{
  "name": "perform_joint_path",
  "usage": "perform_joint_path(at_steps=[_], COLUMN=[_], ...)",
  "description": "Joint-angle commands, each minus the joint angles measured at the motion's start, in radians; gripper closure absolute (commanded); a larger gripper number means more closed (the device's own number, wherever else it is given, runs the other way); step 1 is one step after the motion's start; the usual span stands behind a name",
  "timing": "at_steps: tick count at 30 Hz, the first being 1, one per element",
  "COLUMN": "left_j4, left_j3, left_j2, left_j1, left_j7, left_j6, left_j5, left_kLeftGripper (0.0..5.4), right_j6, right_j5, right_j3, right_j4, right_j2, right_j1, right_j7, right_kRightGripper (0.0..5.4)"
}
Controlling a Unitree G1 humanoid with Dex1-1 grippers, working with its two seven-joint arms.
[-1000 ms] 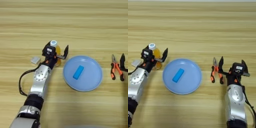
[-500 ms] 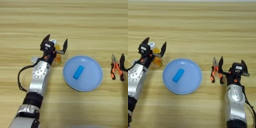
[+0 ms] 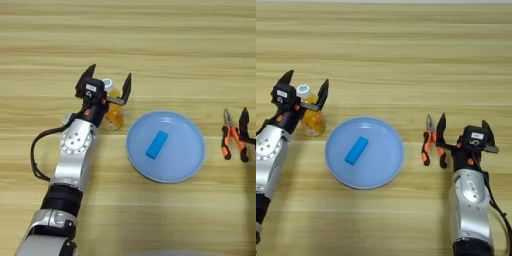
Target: Move the objects on the table
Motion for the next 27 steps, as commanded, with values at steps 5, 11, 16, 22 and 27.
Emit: perform_joint_path(at_steps=[5, 11, 16, 22, 27], left_j4=[-0.125, -0.196, -0.201, -0.176, -0.120], left_j3=[0.028, 0.057, 0.110, 0.189, 0.233], left_j2=[0.017, 0.034, 0.072, 0.117, 0.147], left_j1=[0.039, 0.059, 0.073, 0.089, 0.093], left_j7=[-0.022, -0.019, 0.002, 0.028, 0.057], left_j6=[0.050, 0.078, 0.086, 0.084, 0.069], left_j5=[-0.059, -0.077, -0.081, -0.093, -0.072], left_kLeftGripper=[0.01, 0.01, 0.01, 0.01, 0.01], right_j6=[-0.001, -0.003, -0.004, -0.003, -0.002], right_j5=[-0.002, -0.003, -0.003, -0.002, -0.002], right_j3=[0.004, 0.005, 0.006, 0.007, 0.007], right_j4=[0.011, 0.016, 0.017, 0.015, 0.016], right_j2=[0.000, 0.000, 0.001, 0.000, -0.001], right_j1=[-0.015, -0.019, -0.020, -0.018, -0.018], right_j7=[0.004, 0.004, 0.004, 0.005, 0.006], right_kRightGripper=[0.00, 0.00, 0.00, 0.00, 0.00])
